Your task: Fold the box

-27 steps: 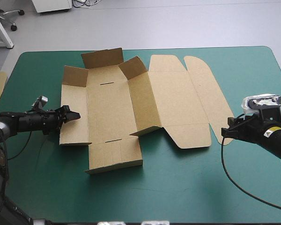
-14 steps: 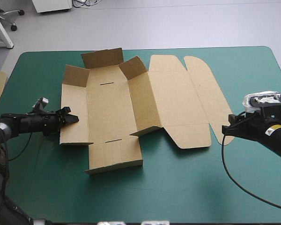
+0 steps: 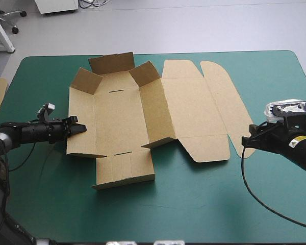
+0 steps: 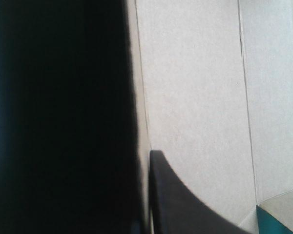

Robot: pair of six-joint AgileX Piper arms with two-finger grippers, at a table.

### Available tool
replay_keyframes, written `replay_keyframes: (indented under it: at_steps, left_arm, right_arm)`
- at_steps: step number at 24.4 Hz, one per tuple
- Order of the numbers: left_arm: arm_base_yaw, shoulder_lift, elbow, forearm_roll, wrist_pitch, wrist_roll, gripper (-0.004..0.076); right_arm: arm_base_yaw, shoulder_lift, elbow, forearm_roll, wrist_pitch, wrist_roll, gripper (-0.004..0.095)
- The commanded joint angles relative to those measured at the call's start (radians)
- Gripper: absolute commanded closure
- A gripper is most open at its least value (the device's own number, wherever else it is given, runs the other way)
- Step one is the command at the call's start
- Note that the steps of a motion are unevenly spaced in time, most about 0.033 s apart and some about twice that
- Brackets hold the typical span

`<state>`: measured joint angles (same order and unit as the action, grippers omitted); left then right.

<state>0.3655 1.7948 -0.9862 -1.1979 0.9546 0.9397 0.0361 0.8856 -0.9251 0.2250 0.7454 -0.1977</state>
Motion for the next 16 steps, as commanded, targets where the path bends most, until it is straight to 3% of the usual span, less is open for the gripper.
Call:
replay_keyframes:
  at_steps: [1, 5, 8, 16]
  left_arm:
    - [-0.006, -0.036, -0.074, -0.012, 0.095, 0.03, 0.0738]
    - [-0.04, -0.034, -0.207, 0.12, 0.239, -0.016, 0.0738]
    - [-0.105, -0.034, -0.289, 0.219, 0.29, -0.031, 0.0738]
    - [-0.326, -0.032, -0.606, 0.462, 0.296, -0.038, 0.0738]
  right_arm:
    - [-0.009, -0.006, -0.034, 0.014, -0.057, -0.005, 0.0468]
    - [-0.009, -0.006, -0.034, 0.014, -0.057, -0.005, 0.0468]
    - [-0.009, -0.006, -0.034, 0.014, -0.055, -0.005, 0.0468]
    - [-0.009, -0.006, -0.038, 0.014, -0.036, -0.005, 0.0475]
